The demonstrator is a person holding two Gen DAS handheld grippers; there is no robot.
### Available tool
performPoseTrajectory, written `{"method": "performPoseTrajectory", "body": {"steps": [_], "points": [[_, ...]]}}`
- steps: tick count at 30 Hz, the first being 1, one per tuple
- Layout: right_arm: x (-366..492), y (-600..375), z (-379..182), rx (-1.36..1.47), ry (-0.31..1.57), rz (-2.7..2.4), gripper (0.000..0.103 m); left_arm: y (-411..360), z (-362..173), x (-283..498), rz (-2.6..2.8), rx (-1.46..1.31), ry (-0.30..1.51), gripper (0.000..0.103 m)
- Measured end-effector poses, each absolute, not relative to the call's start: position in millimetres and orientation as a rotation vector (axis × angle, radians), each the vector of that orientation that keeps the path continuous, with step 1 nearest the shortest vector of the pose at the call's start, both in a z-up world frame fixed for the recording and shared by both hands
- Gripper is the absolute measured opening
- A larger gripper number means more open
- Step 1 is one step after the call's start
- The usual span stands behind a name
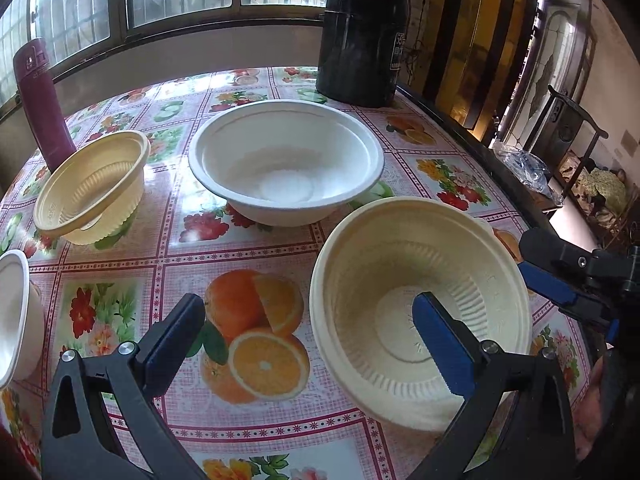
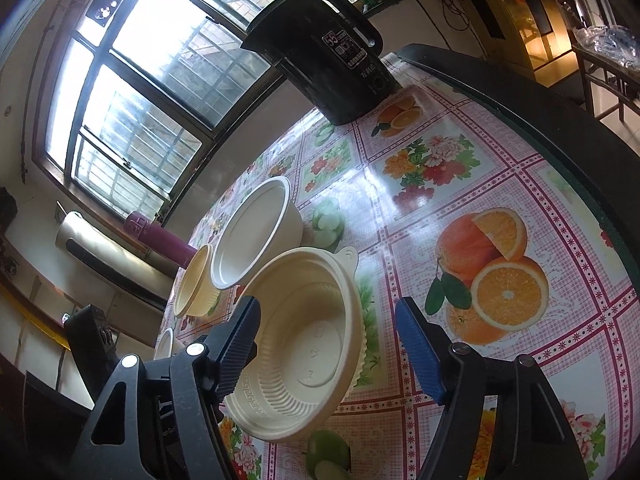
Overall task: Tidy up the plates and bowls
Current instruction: 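Close both grippers on the cream ribbed bowl's rim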
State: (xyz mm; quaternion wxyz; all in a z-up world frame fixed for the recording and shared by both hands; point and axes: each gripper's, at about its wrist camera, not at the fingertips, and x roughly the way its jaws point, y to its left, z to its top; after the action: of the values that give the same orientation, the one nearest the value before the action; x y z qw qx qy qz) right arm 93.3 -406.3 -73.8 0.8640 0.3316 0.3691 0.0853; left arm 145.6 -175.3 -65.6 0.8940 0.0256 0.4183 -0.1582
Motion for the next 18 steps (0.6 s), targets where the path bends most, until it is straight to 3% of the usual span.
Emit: {"method": "performPoseTrajectory", "body": {"steps": [12,18], "points": [[95.5,-407.9,-82.1,0.698,0.822,0.147,0.057,-175.7,-68.5,146.1,-0.334,0.055,0.877,0.103],[95.4,-407.3,-82.5,0.696,0.826,0.143,0.056,-177.0,-68.9,145.7,-0.337,0.061,0.876,0.103]]}}
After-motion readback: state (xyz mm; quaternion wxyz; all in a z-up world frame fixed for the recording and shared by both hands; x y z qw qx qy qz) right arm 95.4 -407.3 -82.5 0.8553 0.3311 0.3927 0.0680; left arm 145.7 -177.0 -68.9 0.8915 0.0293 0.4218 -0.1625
